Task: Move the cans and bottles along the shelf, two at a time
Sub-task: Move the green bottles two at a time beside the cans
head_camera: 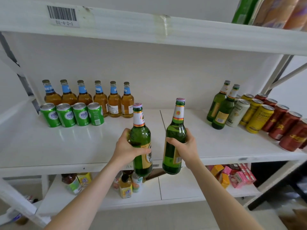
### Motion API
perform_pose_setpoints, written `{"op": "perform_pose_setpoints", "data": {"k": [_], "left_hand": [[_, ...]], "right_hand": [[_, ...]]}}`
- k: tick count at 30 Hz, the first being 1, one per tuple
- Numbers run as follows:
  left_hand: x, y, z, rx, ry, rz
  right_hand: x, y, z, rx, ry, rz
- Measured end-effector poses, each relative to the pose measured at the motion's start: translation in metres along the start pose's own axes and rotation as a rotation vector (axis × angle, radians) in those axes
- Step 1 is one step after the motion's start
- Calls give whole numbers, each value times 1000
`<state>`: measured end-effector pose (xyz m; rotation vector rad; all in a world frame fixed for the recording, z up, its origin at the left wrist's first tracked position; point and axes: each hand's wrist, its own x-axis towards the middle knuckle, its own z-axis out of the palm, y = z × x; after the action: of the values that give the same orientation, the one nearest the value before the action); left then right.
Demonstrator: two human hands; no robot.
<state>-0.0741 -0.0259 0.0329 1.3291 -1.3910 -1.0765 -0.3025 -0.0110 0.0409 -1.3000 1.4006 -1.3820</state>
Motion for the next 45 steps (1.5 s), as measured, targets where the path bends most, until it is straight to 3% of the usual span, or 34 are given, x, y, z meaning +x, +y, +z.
{"op": "perform_pose_setpoints", "data": {"k": [10,26,45], "left_hand": [[-10,20,61,18,-58,4],[78,48,163,92,-82,8],[52,86,338,77,-17,-21]], "right_hand": [[-1,10,-61,-32,49,15],[86,29,-144,45,67,26],[118,48,-316,11,-47,22]]}}
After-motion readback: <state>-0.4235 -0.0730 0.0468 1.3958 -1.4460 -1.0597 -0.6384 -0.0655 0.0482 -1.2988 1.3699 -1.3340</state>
